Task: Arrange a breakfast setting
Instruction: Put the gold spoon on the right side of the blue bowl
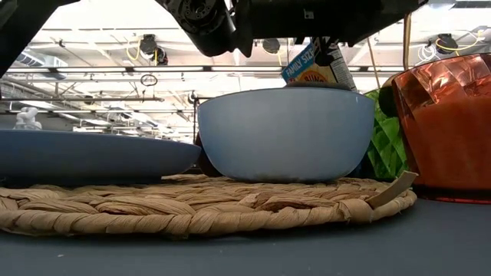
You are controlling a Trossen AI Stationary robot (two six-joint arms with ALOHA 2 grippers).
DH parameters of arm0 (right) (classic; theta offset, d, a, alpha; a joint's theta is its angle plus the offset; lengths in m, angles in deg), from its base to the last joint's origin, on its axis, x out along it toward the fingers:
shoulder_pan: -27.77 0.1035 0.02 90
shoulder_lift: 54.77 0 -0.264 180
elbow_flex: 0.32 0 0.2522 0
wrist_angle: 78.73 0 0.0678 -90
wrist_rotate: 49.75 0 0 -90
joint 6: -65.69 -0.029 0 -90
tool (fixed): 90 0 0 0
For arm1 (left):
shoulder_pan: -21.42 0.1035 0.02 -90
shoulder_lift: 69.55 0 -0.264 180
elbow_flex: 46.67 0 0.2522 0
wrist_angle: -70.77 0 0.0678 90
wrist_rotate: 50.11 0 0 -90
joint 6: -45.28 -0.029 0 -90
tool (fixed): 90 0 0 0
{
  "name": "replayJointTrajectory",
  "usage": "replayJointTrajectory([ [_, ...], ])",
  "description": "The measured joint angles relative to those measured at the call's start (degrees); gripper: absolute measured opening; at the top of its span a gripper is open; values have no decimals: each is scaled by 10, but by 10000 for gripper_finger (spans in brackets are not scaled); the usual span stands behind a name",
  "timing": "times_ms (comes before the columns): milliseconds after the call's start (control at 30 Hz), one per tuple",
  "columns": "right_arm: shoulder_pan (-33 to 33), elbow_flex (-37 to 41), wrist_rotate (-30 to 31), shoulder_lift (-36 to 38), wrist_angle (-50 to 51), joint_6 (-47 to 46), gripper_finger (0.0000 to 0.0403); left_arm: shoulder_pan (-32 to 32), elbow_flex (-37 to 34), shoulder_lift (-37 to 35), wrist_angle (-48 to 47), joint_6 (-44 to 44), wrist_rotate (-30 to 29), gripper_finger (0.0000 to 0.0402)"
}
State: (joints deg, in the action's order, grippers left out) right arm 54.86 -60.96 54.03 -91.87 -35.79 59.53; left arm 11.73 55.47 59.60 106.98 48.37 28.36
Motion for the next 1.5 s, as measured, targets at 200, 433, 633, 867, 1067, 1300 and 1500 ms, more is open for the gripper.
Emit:
replayJointTrajectory([
  [200, 0, 0, 30, 0, 11, -1, 34, 7, 0, 0, 10, 2, 0, 28],
  [433, 0, 0, 45, -1, 17, -2, 34, 18, 0, 0, -13, -14, 4, 28],
  [633, 0, 0, 46, 0, 17, -2, 34, 21, 0, -1, -14, -58, 4, 28],
  [867, 0, 0, 59, 0, 22, -7, 34, 21, 0, -1, 7, -70, -2, 28],
  [1067, 0, -1, 59, 0, 24, -7, 34, 21, 0, -4, 5, -45, 0, 28],
  [1300, 0, -1, 58, 0, 29, -7, 34, 21, 0, -6, 12, -45, 0, 28],
  [1500, 0, 0, 48, -1, 27, -7, 34, 21, 0, -32, 6, -46, -4, 28],
])
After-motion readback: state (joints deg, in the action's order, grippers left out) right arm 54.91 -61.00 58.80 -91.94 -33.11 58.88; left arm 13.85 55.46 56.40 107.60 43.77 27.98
